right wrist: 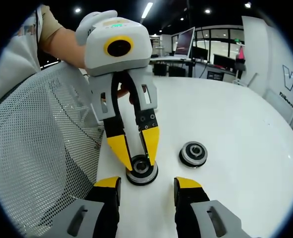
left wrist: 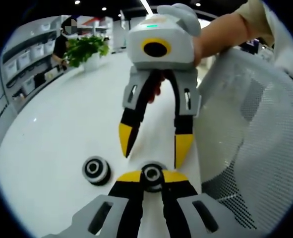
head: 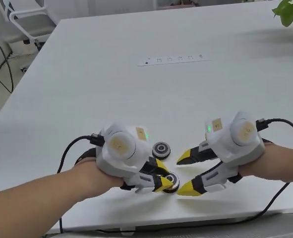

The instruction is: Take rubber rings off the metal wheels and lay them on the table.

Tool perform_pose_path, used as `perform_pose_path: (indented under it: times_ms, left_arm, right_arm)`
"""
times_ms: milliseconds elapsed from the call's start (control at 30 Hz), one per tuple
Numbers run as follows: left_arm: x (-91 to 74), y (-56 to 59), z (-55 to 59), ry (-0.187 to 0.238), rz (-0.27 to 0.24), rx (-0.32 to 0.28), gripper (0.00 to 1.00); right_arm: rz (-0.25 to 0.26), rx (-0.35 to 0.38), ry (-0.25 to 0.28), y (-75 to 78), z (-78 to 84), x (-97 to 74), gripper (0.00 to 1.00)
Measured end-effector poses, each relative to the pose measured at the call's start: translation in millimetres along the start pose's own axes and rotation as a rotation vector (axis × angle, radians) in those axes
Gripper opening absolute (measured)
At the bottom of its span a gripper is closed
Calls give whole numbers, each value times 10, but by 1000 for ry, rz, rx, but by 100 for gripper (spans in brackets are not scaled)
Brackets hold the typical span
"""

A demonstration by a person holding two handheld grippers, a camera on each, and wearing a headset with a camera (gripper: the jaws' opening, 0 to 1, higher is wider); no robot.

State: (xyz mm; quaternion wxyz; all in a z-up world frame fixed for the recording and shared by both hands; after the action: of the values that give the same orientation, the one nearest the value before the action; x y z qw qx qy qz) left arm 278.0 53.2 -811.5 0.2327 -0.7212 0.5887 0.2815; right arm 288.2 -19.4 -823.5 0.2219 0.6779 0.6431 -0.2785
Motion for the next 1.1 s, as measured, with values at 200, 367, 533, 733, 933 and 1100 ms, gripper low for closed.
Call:
perform_pose_path:
  times_ms: [200, 367, 533, 733, 933, 1100]
  left_arm:
    - [-9, -5, 5, 8, -9, -1, 14]
    - [-11, -8, 6, 9, -15, -4, 14]
    - [-8, -11, 6, 12, -18, -7, 14]
    - [-5, -15, 7, 12, -19, -5, 14]
    - [-3, -19, 10, 15, -21, -9, 14]
    - [-1, -18, 15, 18, -24, -10, 14]
  right_arm:
    - [3, -14, 0, -17, -3, 48, 37]
    - [-9, -10, -2, -48, -13, 119, 35]
    - [-3, 13, 23, -71, -60, 172, 30]
    - [25, 28, 38, -48, -80, 188, 30]
    - [10, 35, 36, -80, -68, 177, 26]
    - [7, 45, 40, -74, -54, 142, 25]
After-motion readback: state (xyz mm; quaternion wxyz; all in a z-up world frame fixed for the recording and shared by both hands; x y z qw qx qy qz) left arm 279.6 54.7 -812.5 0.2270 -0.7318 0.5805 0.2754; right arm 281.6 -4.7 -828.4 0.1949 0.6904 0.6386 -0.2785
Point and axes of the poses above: the centre of the closed fingertips' face, and the gripper's own axes: x roughly forward along the fingers, y roughly to its right, z roughly out of its underside, the point moved 5 cm from there along -x, roughly backward along the fingers
